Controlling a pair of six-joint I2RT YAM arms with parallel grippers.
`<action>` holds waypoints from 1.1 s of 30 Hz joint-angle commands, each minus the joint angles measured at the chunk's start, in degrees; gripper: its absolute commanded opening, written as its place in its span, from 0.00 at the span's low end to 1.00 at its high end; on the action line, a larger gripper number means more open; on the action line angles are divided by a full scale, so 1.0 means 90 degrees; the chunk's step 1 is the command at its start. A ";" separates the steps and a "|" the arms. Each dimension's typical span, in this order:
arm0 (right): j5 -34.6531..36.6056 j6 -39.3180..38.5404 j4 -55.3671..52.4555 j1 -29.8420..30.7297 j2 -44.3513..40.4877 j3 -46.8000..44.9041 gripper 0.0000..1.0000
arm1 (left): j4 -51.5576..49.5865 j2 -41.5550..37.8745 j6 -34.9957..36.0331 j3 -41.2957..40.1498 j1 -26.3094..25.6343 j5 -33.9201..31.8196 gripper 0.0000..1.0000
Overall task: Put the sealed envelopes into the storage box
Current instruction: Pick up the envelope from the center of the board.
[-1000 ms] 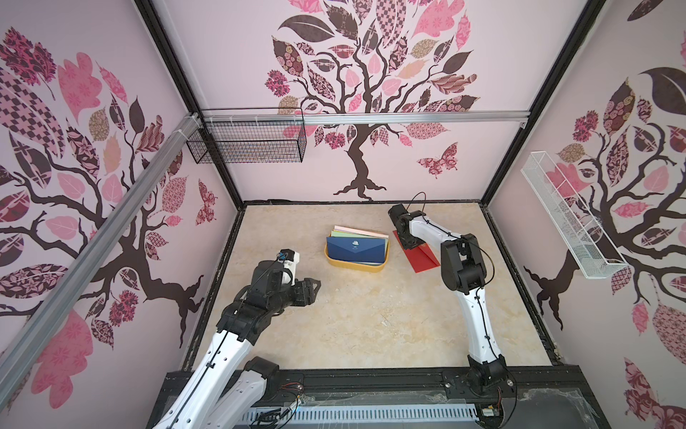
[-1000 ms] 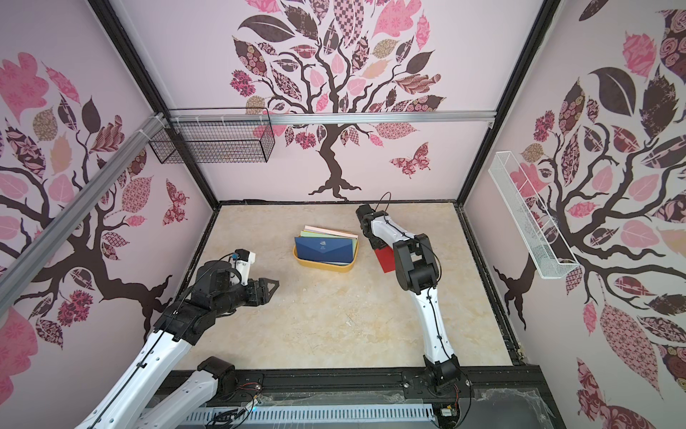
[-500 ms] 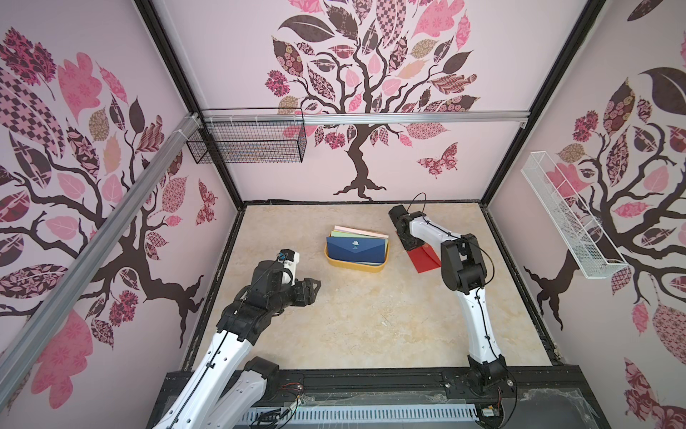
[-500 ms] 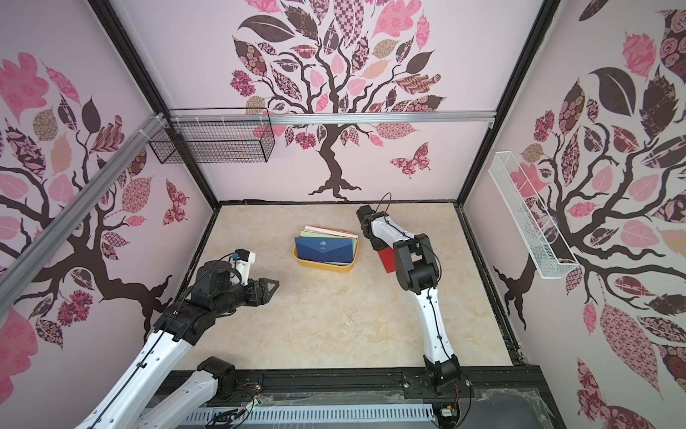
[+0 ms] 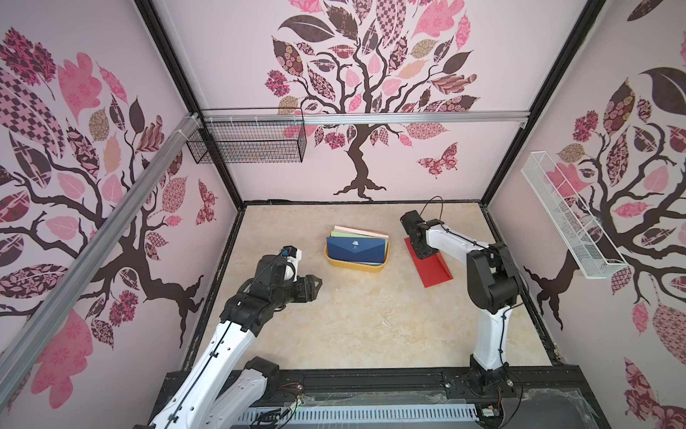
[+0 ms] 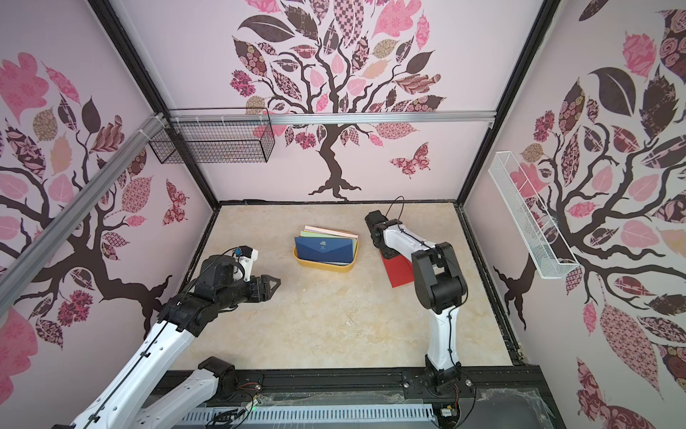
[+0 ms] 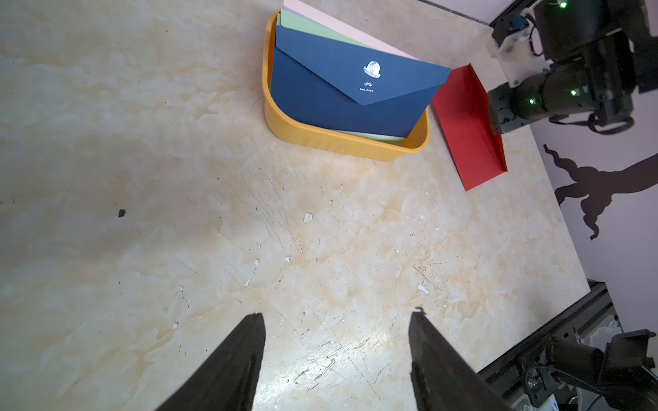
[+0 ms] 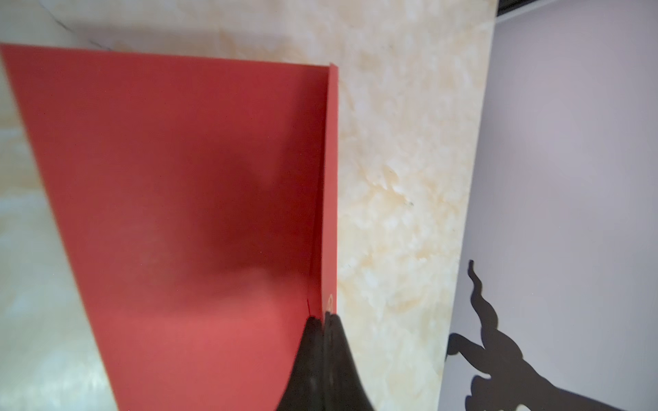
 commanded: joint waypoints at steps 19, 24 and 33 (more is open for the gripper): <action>0.0262 -0.3661 0.4602 0.3431 -0.4970 -0.4457 0.00 | -0.2128 0.2952 0.0487 0.5727 0.0131 0.0412 0.74; -0.0231 -0.4801 0.5432 0.4271 -0.5766 -0.5239 0.00 | -0.2146 0.3760 0.0344 0.6184 0.0141 0.2100 0.72; -0.0700 -0.7012 0.6694 0.5267 -0.6451 -0.6222 0.00 | -0.2300 0.3978 0.0723 0.5186 -0.0452 0.2946 0.68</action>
